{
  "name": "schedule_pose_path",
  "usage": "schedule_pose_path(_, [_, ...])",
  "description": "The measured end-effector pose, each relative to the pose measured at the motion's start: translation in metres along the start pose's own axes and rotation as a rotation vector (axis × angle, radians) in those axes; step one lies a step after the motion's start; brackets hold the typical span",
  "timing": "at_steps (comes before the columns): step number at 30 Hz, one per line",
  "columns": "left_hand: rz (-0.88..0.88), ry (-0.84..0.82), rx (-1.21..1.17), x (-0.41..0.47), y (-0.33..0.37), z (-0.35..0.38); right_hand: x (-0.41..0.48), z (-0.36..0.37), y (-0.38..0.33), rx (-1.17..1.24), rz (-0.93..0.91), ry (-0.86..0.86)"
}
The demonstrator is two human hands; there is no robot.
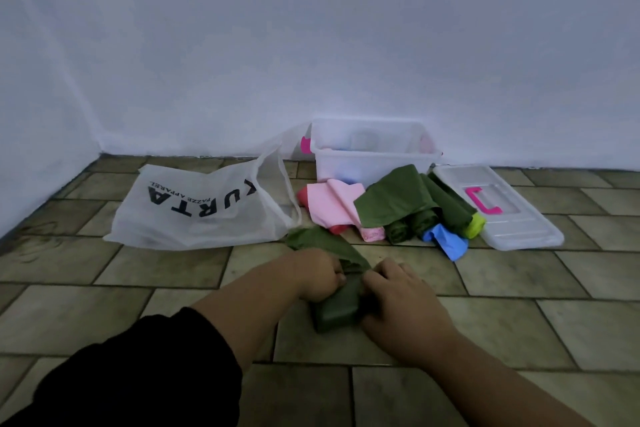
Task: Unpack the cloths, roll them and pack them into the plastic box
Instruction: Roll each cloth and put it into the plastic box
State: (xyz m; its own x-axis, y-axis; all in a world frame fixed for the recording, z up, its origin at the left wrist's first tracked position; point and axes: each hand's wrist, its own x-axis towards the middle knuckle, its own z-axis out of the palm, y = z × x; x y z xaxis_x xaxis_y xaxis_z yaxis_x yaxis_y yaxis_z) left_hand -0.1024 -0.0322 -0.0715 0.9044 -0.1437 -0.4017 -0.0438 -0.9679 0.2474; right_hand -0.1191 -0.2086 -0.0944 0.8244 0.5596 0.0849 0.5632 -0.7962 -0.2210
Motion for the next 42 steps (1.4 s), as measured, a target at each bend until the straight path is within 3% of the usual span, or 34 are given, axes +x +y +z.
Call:
schedule_pose_path(5, [0.12, 0.063, -0.112, -0.018, 0.011, 0.01, 0.016, -0.019, 0.004, 0.095, 0.009, -0.109])
schedule_pose_path(9, [0.067, 0.013, -0.055, -0.025, 0.009, 0.018, 0.032, -0.035, 0.002, 0.29, 0.098, -0.138])
schedule_pose_path(13, [0.022, -0.069, -0.066, -0.023, -0.003, 0.011, 0.032, -0.029, -0.012, 0.051, -0.078, -0.352])
schedule_pose_path(18, [-0.06, 0.031, -0.161, -0.001, -0.01, -0.001, 0.022, -0.009, -0.008, -0.057, -0.158, -0.249])
schedule_pose_path(24, [-0.055, -0.11, -0.004, 0.016, -0.006, 0.004, 0.022, -0.003, 0.002, -0.082, -0.213, -0.177])
schedule_pose_path(31, [-0.038, -0.124, 0.041, 0.017, -0.003, 0.003, 0.027, -0.018, 0.007, 0.074, -0.216, -0.251])
schedule_pose_path(35, [0.0, -0.113, 0.048, 0.014, -0.002, 0.002, 0.042, -0.026, 0.01, 0.214, -0.1, -0.406])
schedule_pose_path(38, [0.013, -0.038, -0.005, 0.008, -0.005, 0.002, 0.051, -0.023, 0.012, 0.342, -0.036, -0.447])
schedule_pose_path(42, [0.033, 0.186, -0.223, -0.004, -0.016, 0.011, 0.057, -0.017, 0.014, 0.384, -0.016, -0.464])
